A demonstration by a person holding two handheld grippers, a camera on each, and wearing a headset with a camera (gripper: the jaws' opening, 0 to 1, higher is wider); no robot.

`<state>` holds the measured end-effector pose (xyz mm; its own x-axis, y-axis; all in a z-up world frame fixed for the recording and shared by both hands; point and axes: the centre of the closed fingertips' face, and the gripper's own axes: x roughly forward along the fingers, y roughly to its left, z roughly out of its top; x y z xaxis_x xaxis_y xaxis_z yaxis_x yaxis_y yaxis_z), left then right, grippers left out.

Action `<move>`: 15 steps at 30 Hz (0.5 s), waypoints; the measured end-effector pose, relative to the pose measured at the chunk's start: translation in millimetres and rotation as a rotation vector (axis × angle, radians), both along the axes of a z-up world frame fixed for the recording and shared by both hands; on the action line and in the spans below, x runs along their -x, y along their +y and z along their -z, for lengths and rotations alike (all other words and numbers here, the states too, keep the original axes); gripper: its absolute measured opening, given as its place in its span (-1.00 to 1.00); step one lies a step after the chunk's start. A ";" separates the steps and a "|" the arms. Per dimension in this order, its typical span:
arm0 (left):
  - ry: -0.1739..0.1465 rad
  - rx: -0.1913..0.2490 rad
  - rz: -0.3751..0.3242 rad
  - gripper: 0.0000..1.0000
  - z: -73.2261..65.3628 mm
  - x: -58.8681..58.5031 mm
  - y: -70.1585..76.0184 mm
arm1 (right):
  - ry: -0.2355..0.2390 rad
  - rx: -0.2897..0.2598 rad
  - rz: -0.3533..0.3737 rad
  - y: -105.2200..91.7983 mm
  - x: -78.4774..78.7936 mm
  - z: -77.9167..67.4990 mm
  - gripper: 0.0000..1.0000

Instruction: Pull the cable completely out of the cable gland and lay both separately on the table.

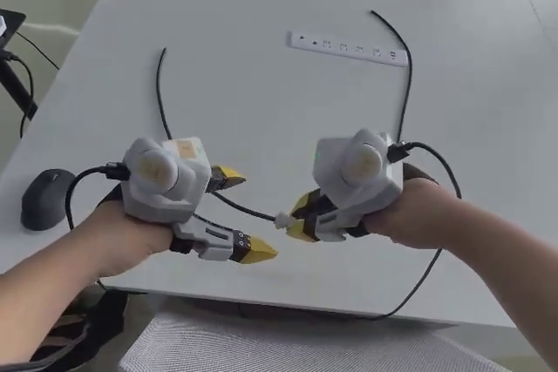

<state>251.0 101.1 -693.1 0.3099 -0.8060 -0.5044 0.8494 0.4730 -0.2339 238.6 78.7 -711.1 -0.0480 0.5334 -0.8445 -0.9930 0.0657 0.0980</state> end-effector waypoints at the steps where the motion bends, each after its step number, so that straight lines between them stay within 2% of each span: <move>1: 0.001 0.005 0.001 0.50 -0.1 -0.3 -1.1 | -0.001 0.002 -0.006 -0.5 1.1 -0.6 -0.89; 4: 0.008 0.044 0.001 0.42 -2.8 -1.1 -5.4 | -0.001 -0.009 -0.010 -0.9 3.0 -3.9 -0.89; 5: 0.023 0.075 -0.008 0.39 -4.2 -1.8 -7.7 | 0.001 -0.014 -0.008 -0.9 3.2 -4.9 -0.89; 9: 0.031 0.108 -0.001 0.25 -5.1 -2.8 -11.4 | 0.000 -0.024 -0.007 -1.5 3.4 -7.5 -0.89; 12: 0.029 0.092 0.015 0.16 -2.0 -2.1 -13.2 | -0.005 -0.034 -0.016 -1.0 4.0 -11.3 -0.89; 15: 0.031 0.104 0.031 0.03 -3.6 0.2 -16.8 | -0.015 -0.035 -0.033 -0.4 4.1 -13.2 -0.89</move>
<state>250.8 84.2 -689.5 0.2694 -0.8636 -0.4261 0.8551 0.4180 -0.3067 234.5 78.3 -697.8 -0.0537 0.5614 -0.8258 -0.9959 0.0300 0.0852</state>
